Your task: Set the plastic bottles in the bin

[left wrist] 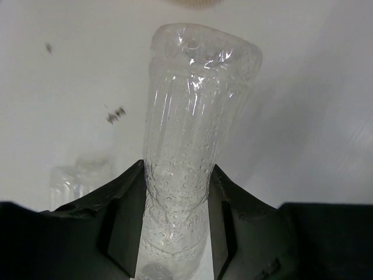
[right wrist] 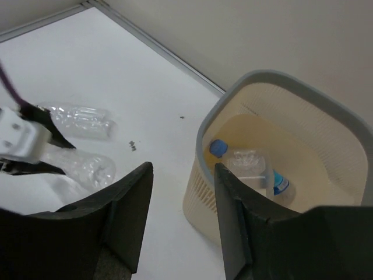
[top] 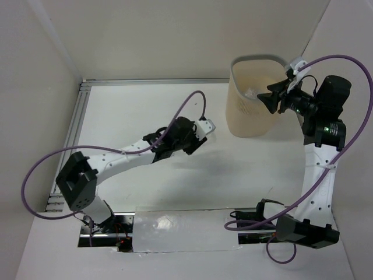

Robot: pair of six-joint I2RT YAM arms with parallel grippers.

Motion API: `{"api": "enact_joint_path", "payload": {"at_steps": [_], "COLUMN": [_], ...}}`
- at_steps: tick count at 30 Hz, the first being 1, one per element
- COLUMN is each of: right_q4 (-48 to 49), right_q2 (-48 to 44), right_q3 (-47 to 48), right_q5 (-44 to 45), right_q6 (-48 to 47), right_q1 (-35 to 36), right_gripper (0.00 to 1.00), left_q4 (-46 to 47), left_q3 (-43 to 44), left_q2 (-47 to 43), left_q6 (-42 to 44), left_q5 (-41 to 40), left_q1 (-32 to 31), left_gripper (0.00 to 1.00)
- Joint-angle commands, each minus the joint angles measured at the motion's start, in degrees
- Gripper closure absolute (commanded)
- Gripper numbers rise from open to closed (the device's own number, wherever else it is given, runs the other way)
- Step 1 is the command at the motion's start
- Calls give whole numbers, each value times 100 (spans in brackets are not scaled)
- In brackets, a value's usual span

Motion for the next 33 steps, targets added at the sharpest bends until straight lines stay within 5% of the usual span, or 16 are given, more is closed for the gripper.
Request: {"api": "enact_joint_path", "payload": {"at_steps": [1,5,6,8,19,27,33], "right_q4": [642,766,828,828,-252,-560,-692], "right_q2": [-259,-383,-461,-540,-1033,-1630,-1885], "right_q3": [-176,-378,-449,-519,-1195,-1820,-2110], "right_q5": [813,1603,1825,2430,1599,1730,1783], "right_q6": [434,732,794,848,206,-14,-14], "right_q1": [-25,-25,-25,-25,-25,-25,-25], "right_gripper": [48,71,88,100,100,100,100], "left_q4": [512,1081,1544,2065,5977,6646,6166], "left_q3": [659,1152,1222,1353,2847,4841,5748], "left_q2": [-760,-1085,-1086,-1147,932,2499,3237], "left_q6": [-285,-723,-803,-996,-3606,-4915,-5067], "left_q5": [129,128,206,260,1631,1824,1763], "left_q1": [-14,100,100,231,724,777,725], "left_gripper": [65,65,65,64,63,61,58]}}
